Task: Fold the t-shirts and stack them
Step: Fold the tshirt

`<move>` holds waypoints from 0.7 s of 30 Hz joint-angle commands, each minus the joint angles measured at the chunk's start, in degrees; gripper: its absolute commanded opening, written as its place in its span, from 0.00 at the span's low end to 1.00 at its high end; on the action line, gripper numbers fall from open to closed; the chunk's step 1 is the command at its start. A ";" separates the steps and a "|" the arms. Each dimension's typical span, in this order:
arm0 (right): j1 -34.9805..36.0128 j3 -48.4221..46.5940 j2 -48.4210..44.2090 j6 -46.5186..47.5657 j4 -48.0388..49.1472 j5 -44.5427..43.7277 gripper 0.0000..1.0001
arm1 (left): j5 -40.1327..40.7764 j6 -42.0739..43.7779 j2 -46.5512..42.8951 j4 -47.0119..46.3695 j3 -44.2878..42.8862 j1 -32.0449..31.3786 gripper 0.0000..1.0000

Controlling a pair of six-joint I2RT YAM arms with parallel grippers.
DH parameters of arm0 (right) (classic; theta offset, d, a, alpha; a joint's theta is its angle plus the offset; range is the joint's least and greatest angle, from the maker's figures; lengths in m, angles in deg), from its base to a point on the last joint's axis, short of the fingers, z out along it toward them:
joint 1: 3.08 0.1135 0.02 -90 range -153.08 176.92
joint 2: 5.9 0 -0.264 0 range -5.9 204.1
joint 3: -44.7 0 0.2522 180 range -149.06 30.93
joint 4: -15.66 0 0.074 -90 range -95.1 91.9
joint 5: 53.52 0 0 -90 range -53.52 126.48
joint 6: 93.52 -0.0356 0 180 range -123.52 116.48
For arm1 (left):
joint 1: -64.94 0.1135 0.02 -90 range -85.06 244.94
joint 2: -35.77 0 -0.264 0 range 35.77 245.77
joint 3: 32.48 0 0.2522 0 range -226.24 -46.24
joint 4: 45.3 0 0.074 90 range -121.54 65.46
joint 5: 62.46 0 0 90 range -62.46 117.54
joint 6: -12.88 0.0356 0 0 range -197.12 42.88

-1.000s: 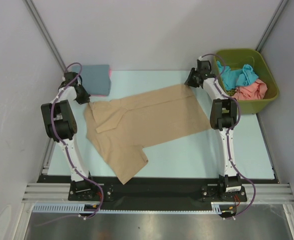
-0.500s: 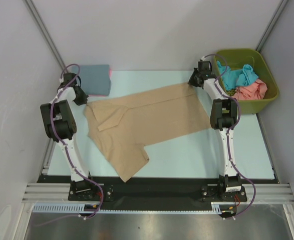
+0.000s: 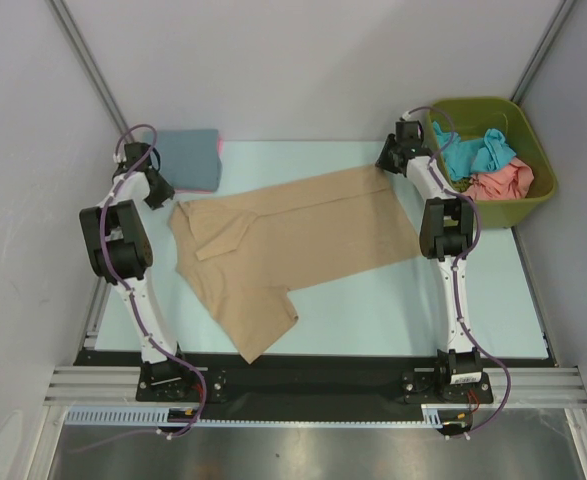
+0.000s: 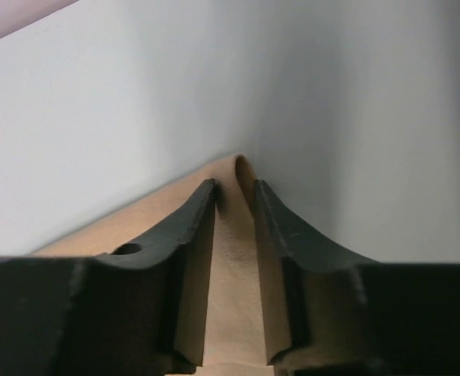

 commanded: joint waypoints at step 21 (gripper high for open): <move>12.00 17.53 -23.12 -19.37 -0.87 14.97 0.72 | -3.31 8.13 -35.64 2.16 30.01 -22.15 0.63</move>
